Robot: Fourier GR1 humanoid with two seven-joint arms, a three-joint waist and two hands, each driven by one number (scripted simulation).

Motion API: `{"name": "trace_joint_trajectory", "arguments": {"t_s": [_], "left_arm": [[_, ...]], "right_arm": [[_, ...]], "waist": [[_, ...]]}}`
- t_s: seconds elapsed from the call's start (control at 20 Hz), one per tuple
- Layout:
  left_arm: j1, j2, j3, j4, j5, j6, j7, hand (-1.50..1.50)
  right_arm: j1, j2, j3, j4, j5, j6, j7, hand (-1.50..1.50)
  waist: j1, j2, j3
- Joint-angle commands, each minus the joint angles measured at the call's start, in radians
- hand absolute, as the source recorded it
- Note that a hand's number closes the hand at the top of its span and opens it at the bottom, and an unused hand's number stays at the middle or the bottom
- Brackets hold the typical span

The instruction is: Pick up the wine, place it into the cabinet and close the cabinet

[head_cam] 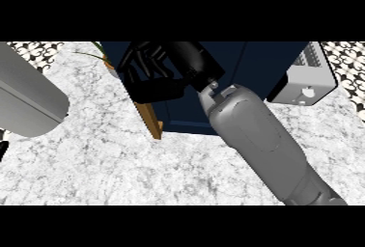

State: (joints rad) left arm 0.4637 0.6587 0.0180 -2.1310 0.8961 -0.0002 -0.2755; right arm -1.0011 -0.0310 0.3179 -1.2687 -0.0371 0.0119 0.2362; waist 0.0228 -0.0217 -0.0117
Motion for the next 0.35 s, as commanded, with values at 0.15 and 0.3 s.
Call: {"name": "trace_joint_trajectory", "arguments": {"t_s": [0.15, 0.3], "left_arm": [[-0.088, -0.04, -0.042, 0.045, -0.03, 0.037, 0.005, -1.5], [-0.112, -0.072, -0.094, 0.054, -0.072, 0.073, 0.003, -1.5]], "right_arm": [[-0.025, -0.123, -0.116, 0.166, 0.029, 0.001, -0.068, 1.5], [-0.051, -0.141, -0.133, 0.175, 0.013, 0.023, -0.065, 1.5]], "waist": [[-0.019, 0.038, 0.011], [-0.026, 0.039, 0.011]]}}
